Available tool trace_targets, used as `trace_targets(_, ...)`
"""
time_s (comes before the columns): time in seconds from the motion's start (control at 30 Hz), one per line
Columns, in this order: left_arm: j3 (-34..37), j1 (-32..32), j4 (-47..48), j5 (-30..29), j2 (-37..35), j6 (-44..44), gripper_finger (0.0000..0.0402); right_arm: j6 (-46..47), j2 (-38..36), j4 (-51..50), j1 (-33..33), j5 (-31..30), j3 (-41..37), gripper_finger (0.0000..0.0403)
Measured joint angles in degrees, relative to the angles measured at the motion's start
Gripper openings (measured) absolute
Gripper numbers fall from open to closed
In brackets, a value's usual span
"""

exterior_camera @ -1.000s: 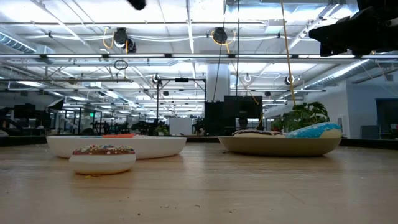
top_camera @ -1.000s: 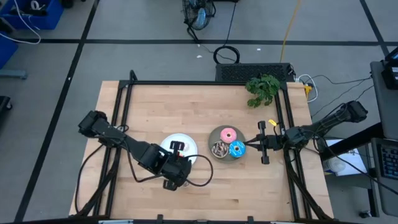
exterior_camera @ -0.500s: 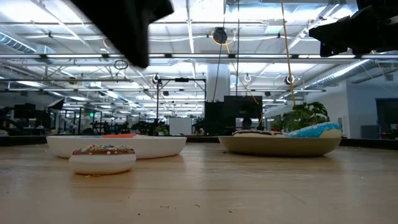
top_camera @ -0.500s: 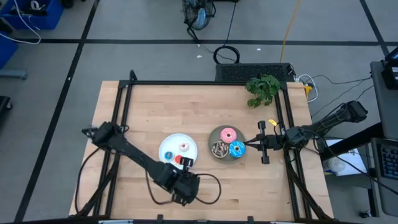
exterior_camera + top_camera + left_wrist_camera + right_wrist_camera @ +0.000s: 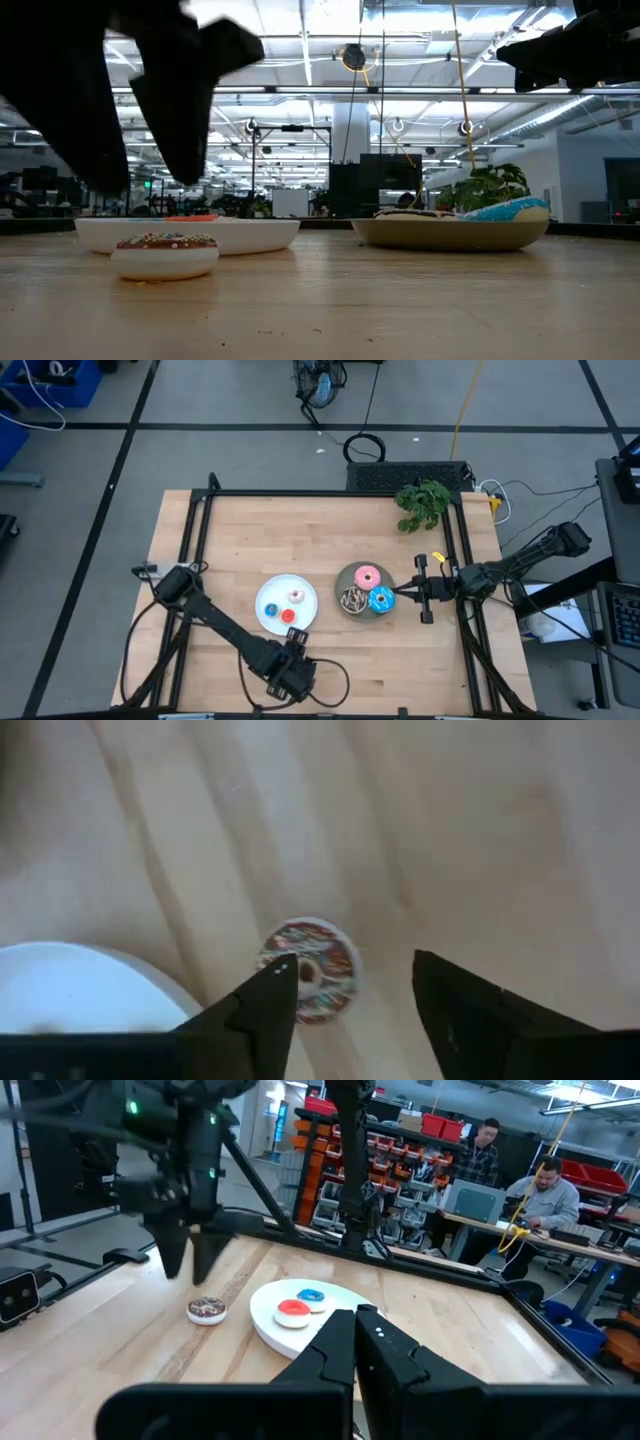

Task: Pick & Place donuts
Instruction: Put the small brown donut on the white plate

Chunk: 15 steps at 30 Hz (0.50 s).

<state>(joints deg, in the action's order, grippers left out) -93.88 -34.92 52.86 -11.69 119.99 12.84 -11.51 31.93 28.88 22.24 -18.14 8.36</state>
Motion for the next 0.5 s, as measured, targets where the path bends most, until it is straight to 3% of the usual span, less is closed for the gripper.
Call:
trace_targets(0.2,5.24,0.61,-3.6,0.65,0.09,2.43,0.0209,0.28,0.0,0.0,0.0,0.01,0.02,0.0)
trace_targets(0.5,9.98,0.92,-10.1,1.16,0.04,2.67,0.0176,0.2,0.01,-0.02,0.0,-0.01,0.0,0.0)
